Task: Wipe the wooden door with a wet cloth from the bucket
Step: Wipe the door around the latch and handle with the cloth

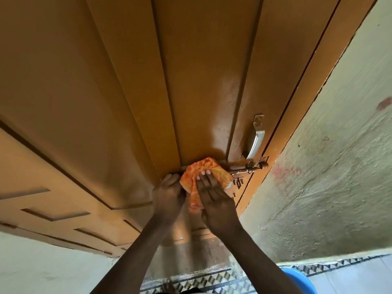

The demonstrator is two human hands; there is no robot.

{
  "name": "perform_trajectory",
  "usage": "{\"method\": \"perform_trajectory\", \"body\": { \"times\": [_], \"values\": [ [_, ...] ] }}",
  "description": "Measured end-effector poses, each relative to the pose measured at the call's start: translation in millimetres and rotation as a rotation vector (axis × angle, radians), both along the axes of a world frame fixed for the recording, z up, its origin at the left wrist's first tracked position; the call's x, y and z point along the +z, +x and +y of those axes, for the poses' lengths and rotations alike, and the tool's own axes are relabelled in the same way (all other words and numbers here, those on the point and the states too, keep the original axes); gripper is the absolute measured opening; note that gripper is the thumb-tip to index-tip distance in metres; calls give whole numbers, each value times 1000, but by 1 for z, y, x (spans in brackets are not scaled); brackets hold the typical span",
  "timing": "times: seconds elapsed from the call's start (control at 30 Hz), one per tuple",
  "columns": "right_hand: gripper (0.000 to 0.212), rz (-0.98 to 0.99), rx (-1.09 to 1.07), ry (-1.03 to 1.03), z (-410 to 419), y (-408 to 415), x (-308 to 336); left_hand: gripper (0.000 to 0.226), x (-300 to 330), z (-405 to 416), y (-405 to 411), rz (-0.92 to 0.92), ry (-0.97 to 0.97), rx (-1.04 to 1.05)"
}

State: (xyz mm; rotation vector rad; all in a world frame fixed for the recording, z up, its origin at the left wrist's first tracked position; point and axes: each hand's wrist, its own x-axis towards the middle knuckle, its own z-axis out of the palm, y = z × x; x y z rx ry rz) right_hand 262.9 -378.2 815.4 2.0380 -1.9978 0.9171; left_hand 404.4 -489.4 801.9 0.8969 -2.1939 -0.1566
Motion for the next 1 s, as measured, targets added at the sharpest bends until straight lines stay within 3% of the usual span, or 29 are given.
{"method": "perform_trajectory", "body": {
  "times": [0.13, 0.27, 0.33, 0.47, 0.5, 0.57, 0.67, 0.7, 0.73, 0.8, 0.87, 0.93, 1.0],
  "values": [
    [56, -100, -156, -15, 9, -6, 1, 30, 8, 1, -1, 51, 73, 18],
    [63, -113, 19, 14, 9, 8, -4, 32, 14, 0, -1, 115, 137, -91],
    [60, -168, -21, -44, 14, 1, 2, 35, 16, -2, 1, 94, 120, -105],
    [41, -809, -405, -233, 23, 6, 17, 37, 16, -1, -2, 52, 75, -81],
    [37, -882, -451, -254, 22, 9, 19, 36, 17, 1, -4, 55, 63, -80],
    [37, -799, -377, -190, 20, 15, 20, 34, 21, 3, -7, 45, 13, -89],
    [60, -636, -153, 90, 19, 17, 23, 34, 24, 5, -8, 36, -4, -91],
    [60, -670, -125, 122, 21, 17, 24, 35, 25, 5, -7, 26, 1, -86],
    [55, -791, -126, 120, 24, 15, 28, 35, 26, 5, -7, 8, -4, -77],
    [29, -1263, -200, 25, 31, 8, 39, 34, 28, 7, -8, -35, -40, -56],
    [17, -1695, -373, -164, 39, -3, 47, 29, 31, 10, -12, -69, -74, -33],
    [13, -1781, -566, -348, 46, -17, 46, 11, 29, 15, -15, -117, -118, 17],
    [15, -1675, -707, -440, 48, -23, 43, 23, 29, 24, -19, -153, -99, 78]
  ]
}}
